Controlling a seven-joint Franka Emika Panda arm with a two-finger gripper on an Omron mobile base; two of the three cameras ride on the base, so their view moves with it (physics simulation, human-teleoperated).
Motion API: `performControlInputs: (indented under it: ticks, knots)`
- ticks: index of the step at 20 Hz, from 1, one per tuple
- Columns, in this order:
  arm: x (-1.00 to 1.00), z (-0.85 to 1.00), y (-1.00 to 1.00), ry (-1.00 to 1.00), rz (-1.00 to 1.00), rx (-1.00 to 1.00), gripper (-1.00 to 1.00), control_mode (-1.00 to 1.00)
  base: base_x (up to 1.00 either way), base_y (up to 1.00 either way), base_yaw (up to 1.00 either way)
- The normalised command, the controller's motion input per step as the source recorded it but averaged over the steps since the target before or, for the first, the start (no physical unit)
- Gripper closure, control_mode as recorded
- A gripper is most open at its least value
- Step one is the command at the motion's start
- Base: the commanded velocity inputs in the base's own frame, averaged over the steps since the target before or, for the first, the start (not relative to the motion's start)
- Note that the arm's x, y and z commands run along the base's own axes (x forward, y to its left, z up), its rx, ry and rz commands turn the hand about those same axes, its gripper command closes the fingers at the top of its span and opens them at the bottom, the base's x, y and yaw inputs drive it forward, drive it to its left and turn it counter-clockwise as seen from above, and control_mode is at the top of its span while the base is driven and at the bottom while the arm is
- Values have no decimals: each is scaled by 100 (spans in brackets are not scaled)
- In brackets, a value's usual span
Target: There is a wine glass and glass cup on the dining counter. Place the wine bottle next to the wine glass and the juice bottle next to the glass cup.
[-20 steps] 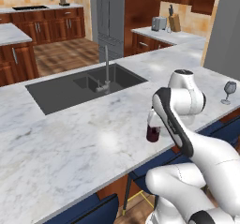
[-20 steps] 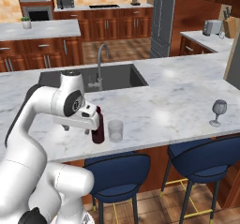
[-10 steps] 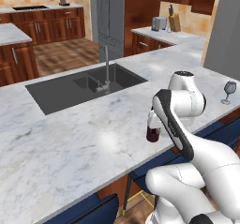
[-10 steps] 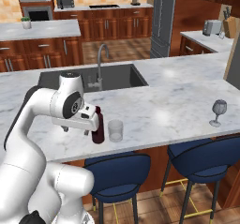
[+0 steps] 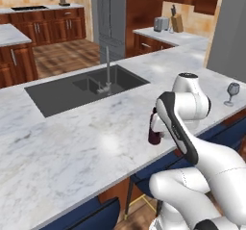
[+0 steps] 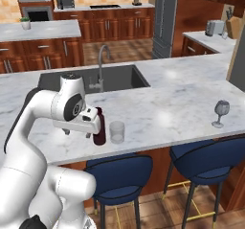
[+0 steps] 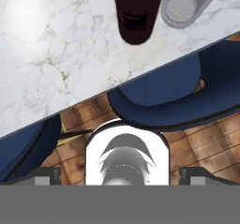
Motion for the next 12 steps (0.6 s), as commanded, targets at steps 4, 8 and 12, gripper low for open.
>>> performControlInputs:
  ticks: [4,8,12]
  knots:
    - [0,0,0,0,0,0,-100,100,-64,0,-5]
    - [0,0,0,0,0,0,-100,100,-64,-3,-5]
    - [0,0,0,0,0,0,-100,100,-73,-3,10]
